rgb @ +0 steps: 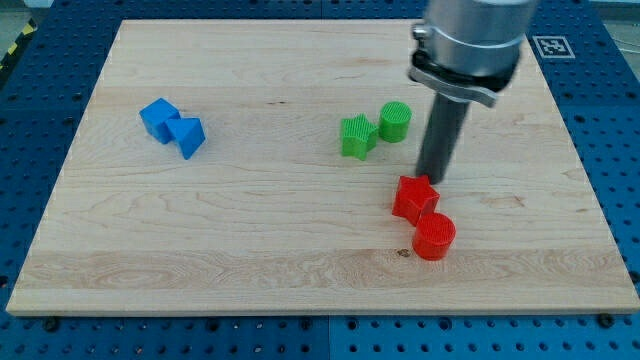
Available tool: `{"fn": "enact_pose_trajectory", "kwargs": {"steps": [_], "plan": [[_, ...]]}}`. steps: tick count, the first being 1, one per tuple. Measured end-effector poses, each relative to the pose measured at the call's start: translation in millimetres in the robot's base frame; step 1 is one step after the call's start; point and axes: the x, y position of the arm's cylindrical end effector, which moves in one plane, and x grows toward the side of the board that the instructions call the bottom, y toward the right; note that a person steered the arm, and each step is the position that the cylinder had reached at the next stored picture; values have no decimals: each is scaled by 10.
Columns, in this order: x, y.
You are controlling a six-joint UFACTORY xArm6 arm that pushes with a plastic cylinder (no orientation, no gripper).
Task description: Separate the red circle from the red star
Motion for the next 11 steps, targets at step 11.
{"fn": "enact_pose_trajectory", "kwargs": {"steps": [11], "plan": [[645, -701]]}}
